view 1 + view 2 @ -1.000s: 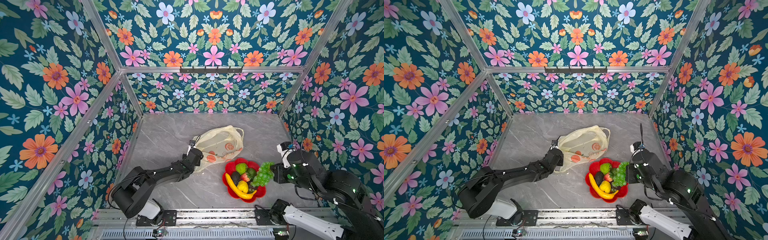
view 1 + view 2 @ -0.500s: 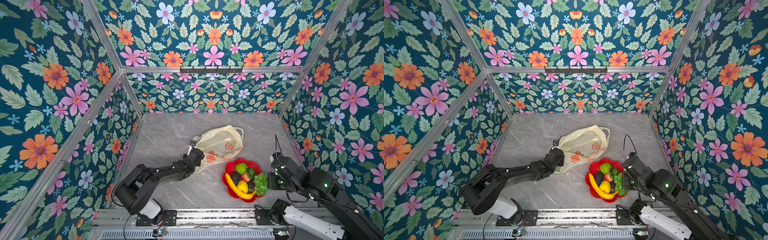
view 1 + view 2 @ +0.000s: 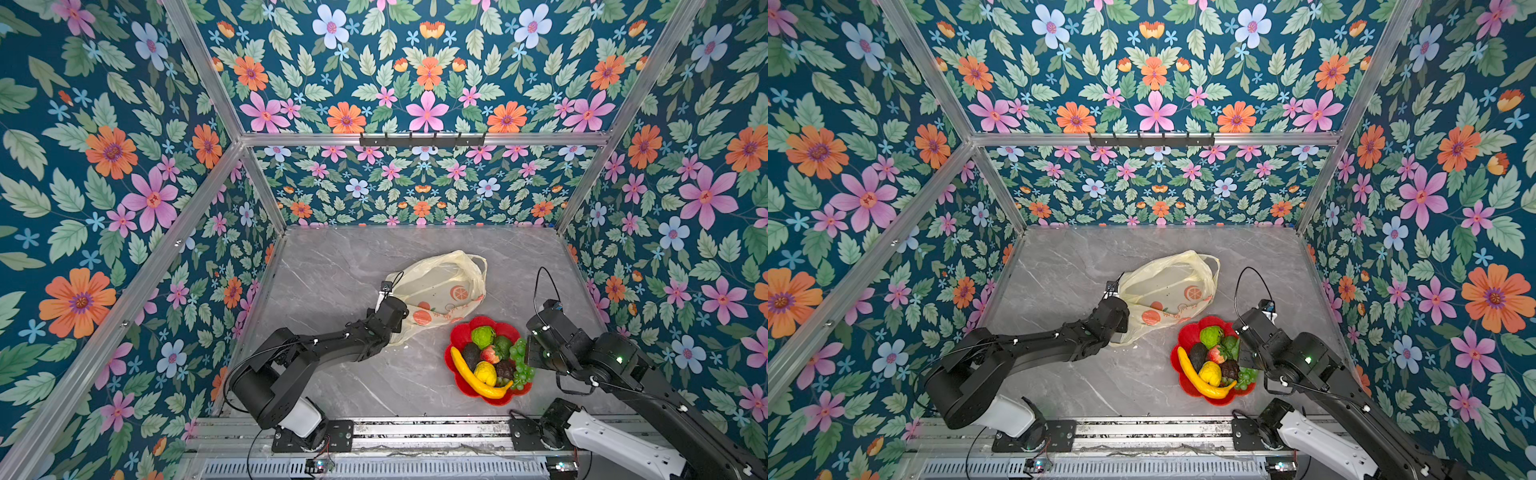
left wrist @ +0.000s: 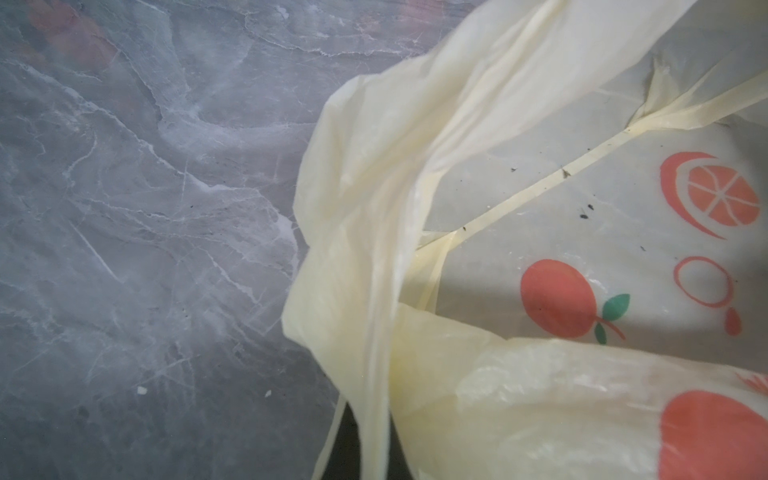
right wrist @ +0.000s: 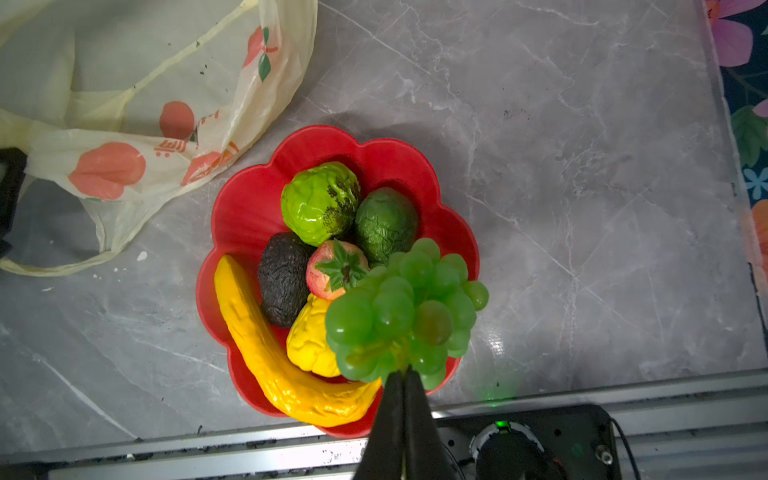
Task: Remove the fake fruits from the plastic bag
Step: 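Lower the grapes onto the red plate and open the right gripper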
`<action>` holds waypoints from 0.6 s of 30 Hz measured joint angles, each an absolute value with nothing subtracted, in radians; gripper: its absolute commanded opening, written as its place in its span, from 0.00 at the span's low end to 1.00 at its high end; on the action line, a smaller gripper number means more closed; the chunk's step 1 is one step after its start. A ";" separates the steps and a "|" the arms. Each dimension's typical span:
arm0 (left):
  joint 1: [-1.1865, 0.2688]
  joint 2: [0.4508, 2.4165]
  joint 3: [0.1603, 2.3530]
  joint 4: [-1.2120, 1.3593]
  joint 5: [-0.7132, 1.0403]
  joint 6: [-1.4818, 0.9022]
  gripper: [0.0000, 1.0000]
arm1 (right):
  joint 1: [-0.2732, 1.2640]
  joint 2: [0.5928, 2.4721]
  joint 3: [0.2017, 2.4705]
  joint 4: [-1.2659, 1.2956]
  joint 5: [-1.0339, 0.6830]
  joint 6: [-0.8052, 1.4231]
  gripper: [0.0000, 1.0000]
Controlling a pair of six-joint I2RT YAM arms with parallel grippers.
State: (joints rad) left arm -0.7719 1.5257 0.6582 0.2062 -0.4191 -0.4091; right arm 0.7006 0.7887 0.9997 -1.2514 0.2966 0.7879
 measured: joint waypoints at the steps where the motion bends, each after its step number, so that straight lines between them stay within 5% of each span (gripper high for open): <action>1: -0.772 1.525 0.658 0.206 -0.418 -0.409 0.05 | 0.694 0.787 0.992 -1.240 0.298 0.783 0.00; 18: -0.772 1.515 0.658 0.206 -0.416 -0.409 0.05 | 0.541 0.884 0.904 -0.941 0.257 0.689 0.00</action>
State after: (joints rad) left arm -0.7719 1.5150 0.6582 0.2058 -0.4164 -0.4091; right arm 0.5407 0.8841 0.9035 -0.9405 0.2569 0.6888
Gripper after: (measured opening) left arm 0.050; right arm 0.051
